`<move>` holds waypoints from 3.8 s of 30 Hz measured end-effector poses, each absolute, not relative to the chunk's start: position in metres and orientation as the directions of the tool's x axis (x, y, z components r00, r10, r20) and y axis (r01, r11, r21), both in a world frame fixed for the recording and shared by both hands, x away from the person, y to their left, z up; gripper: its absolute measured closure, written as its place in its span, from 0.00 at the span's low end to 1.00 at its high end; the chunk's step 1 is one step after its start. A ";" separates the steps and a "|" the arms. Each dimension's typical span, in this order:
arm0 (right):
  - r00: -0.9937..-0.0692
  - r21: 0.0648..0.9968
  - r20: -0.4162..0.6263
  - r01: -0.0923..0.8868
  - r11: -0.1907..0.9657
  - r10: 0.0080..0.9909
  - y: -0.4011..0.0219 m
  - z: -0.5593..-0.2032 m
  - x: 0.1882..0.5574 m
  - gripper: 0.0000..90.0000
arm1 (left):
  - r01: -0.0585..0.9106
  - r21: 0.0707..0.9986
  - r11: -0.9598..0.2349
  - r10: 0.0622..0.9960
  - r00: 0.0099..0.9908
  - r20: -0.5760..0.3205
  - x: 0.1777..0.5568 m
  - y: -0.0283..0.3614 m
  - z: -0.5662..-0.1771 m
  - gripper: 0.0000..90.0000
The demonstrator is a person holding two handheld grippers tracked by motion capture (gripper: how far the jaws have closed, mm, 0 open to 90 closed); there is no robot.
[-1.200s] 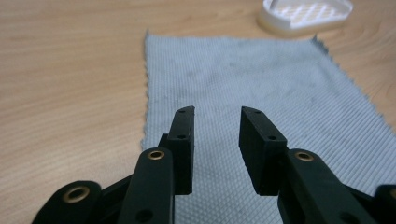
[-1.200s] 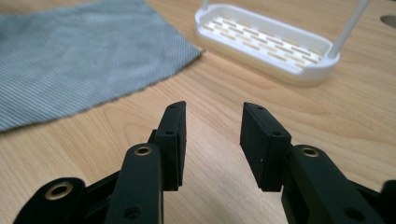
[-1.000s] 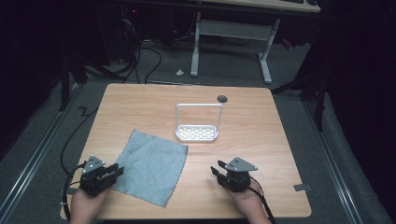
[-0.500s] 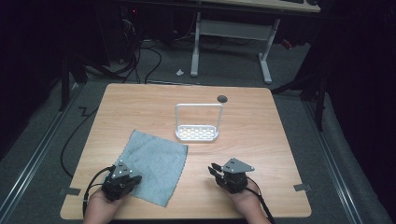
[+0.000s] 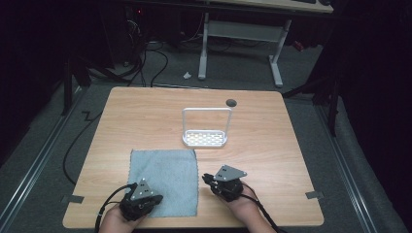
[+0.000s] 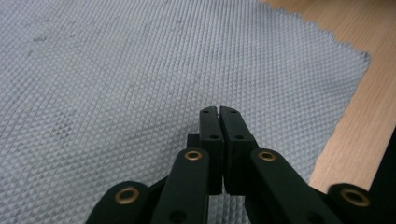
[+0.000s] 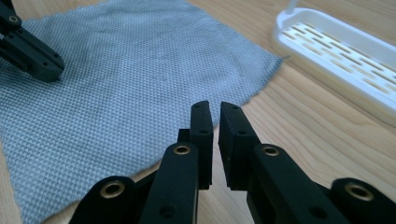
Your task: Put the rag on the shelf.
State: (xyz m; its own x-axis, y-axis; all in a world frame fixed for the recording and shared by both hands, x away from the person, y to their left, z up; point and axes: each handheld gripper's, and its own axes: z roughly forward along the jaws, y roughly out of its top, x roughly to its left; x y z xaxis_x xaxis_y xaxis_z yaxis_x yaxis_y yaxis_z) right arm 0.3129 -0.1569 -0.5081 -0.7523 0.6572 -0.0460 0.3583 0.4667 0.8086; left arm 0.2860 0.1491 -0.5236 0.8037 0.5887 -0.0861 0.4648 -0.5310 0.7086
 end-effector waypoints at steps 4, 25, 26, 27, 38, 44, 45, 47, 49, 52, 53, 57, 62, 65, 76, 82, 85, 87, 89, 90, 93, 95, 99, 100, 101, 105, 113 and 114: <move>-0.778 0.794 -0.054 0.347 0.499 0.626 -0.141 -0.513 0.318 0.97 | 0.464 0.758 -0.459 0.639 0.765 -0.080 0.285 0.163 -0.516 0.95; -0.779 0.714 -0.046 0.412 0.566 0.625 -0.147 -0.528 0.315 1.00 | 0.556 0.744 -0.371 0.759 0.643 -0.102 0.311 0.193 -0.524 0.82; -0.768 0.712 -0.044 0.425 0.559 0.639 -0.156 -0.527 0.311 1.00 | 0.562 0.737 -0.376 0.753 0.648 -0.110 0.314 0.189 -0.526 0.83; -0.768 0.712 -0.044 0.425 0.559 0.639 -0.156 -0.527 0.311 1.00 | 0.562 0.730 -0.389 0.747 0.656 -0.106 0.316 0.185 -0.527 0.83; -0.655 0.694 -0.040 0.525 0.493 0.755 -0.220 -0.524 0.297 1.00 | 0.489 0.734 -0.471 0.663 0.745 -0.070 0.331 0.127 -0.529 0.84; -0.645 0.679 -0.030 0.548 0.489 0.763 -0.237 -0.522 0.294 1.00 | 0.463 0.732 -0.501 0.612 0.787 -0.079 0.321 0.113 -0.528 0.84; -0.646 0.676 -0.037 0.546 0.495 0.762 -0.240 -0.522 0.290 1.00 | 0.458 0.730 -0.508 0.602 0.795 -0.080 0.319 0.111 -0.528 0.85; -0.648 0.671 -0.047 0.543 0.504 0.760 -0.241 -0.521 0.287 1.00 | 0.454 0.728 -0.514 0.582 0.808 -0.093 0.314 0.109 -0.528 0.85; -0.658 0.669 -0.057 0.533 0.518 0.751 -0.245 -0.521 0.277 1.00 | 0.441 0.725 -0.529 0.544 0.832 -0.109 0.306 0.106 -0.527 0.85; -0.661 0.673 -0.052 0.530 0.516 0.748 -0.248 -0.521 0.272 1.00 | 0.409 0.720 -0.560 0.497 0.862 -0.104 0.294 0.104 -0.527 0.85; -0.659 0.675 -0.048 0.533 0.511 0.751 -0.250 -0.521 0.269 1.00 | 0.408 0.717 -0.565 0.490 0.865 -0.106 0.291 0.104 -0.526 0.85; -0.652 0.666 -0.024 0.555 0.499 0.758 -0.253 -0.519 0.265 1.00 | 0.409 0.714 -0.569 0.483 0.868 -0.113 0.289 0.105 -0.526 0.84; -0.649 0.727 -0.006 0.519 0.449 0.761 -0.252 -0.512 0.269 1.00 | 0.420 0.735 -0.533 0.531 0.842 -0.096 0.292 0.117 -0.525 0.80; -0.640 0.744 -0.005 0.511 0.430 0.769 -0.251 -0.512 0.271 0.97 | 0.451 0.763 -0.463 0.598 0.794 -0.107 0.299 0.131 -0.523 0.76; -0.643 0.698 -0.011 0.543 0.466 0.766 -0.253 -0.524 0.280 0.95 | 0.569 0.763 -0.307 0.747 0.641 -0.177 0.341 0.133 -0.524 0.69; -0.646 0.709 -0.031 0.524 0.472 0.763 -0.255 -0.520 0.273 0.94 | 0.595 0.752 -0.284 0.773 0.606 -0.188 0.366 0.120 -0.530 0.69; -0.637 0.726 -0.016 0.522 0.447 0.770 -0.256 -0.518 0.275 0.90 | 0.606 0.749 -0.269 0.780 0.593 -0.200 0.373 0.118 -0.533 0.72; -0.642 0.720 -0.021 0.523 0.457 0.767 -0.256 -0.520 0.275 0.90 | 0.609 0.748 -0.263 0.779 0.592 -0.208 0.377 0.117 -0.533 0.75; -0.642 0.717 -0.021 0.524 0.459 0.766 -0.255 -0.521 0.276 0.89 | 0.615 0.746 -0.254 0.769 0.596 -0.230 0.380 0.116 -0.534 0.79; -0.641 0.719 -0.020 0.524 0.457 0.767 -0.255 -0.521 0.276 0.89 | 0.614 0.747 -0.255 0.768 0.598 -0.230 0.380 0.114 -0.534 0.79; -0.637 0.726 -0.025 0.519 0.452 0.771 -0.255 -0.521 0.276 0.88 | 0.605 0.747 -0.275 0.768 0.605 -0.208 0.380 0.108 -0.534 0.83; -0.632 0.731 -0.024 0.517 0.445 0.775 -0.254 -0.521 0.277 0.84 | 0.603 0.748 -0.278 0.769 0.606 -0.204 0.379 0.106 -0.535 0.89; -0.605 0.742 -0.013 0.527 0.413 0.796 -0.256 -0.523 0.280 0.78 | 0.581 0.756 -0.302 0.780 0.606 -0.154 0.374 0.102 -0.535 0.99; -0.596 0.751 -0.013 0.525 0.402 0.803 -0.256 -0.524 0.281 0.77 | 0.583 0.755 -0.298 0.779 0.606 -0.160 0.374 0.103 -0.535 0.99; -0.566 0.766 -0.009 0.526 0.370 0.824 -0.256 -0.522 0.283 0.74 | 0.586 0.754 -0.297 0.777 0.607 -0.166 0.375 0.103 -0.535 0.99; -0.527 0.783 0.040 0.544 0.300 0.849 -0.253 -0.520 0.288 0.72 | 0.581 0.756 -0.302 0.777 0.610 -0.158 0.374 0.103 -0.535 0.99; -0.470 0.755 -0.003 0.578 0.310 0.883 -0.238 -0.519 0.336 0.76 | 0.587 0.753 -0.296 0.773 0.611 -0.172 0.374 0.104 -0.535 0.99; -0.465 0.749 0.009 0.589 0.302 0.885 -0.238 -0.521 0.341 0.76 | 0.586 0.753 -0.297 0.773 0.611 -0.171 0.374 0.104 -0.535 0.99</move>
